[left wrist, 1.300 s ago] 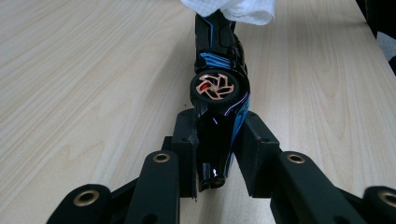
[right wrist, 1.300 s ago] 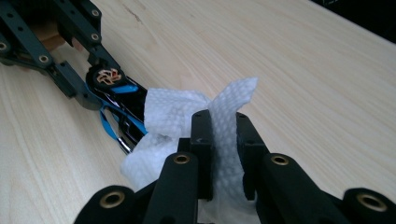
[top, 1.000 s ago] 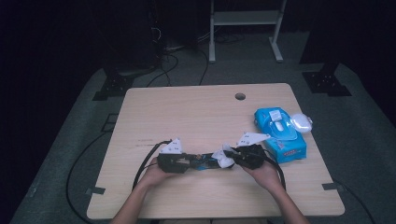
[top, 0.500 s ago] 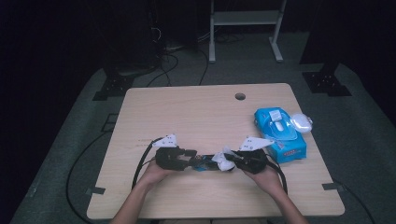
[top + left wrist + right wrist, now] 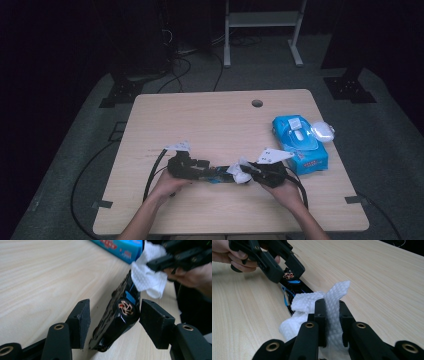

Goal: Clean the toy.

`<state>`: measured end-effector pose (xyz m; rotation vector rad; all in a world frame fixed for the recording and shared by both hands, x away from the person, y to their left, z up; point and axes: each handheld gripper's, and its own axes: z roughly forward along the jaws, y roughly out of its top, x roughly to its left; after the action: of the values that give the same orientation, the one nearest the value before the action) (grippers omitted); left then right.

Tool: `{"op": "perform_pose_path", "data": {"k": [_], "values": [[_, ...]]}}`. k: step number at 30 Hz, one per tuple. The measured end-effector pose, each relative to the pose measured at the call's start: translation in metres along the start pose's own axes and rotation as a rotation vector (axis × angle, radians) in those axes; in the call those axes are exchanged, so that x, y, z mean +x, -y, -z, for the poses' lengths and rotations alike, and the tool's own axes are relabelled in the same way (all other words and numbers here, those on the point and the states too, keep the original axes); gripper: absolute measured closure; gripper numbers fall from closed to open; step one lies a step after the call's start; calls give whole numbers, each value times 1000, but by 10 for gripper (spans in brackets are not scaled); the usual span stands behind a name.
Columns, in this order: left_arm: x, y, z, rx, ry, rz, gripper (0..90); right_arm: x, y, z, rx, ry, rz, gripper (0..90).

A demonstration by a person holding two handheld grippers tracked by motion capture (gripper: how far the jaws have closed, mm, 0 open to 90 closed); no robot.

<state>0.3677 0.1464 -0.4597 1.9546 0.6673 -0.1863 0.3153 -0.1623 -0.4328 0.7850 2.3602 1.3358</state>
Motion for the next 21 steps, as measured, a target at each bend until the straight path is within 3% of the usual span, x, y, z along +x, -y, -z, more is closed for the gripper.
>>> {"op": "perform_pose_path", "data": {"k": [5, 12, 14, 21], "values": [[-2, 2, -5, 38, -1, -8, 434, 2, 2, 2, 0, -14, 7, 815], [2, -3, 4, -47, 23, 37, 440, 4, 4, 3, -10, -17, 14, 815], [3, -4, 3, -58, 6, 54, 442, 4, 4, 3, -10, -18, 15, 815], [2, -3, 3, -36, 9, 60, 428, 6, 5, 4, -16, -22, 23, 815]]}}
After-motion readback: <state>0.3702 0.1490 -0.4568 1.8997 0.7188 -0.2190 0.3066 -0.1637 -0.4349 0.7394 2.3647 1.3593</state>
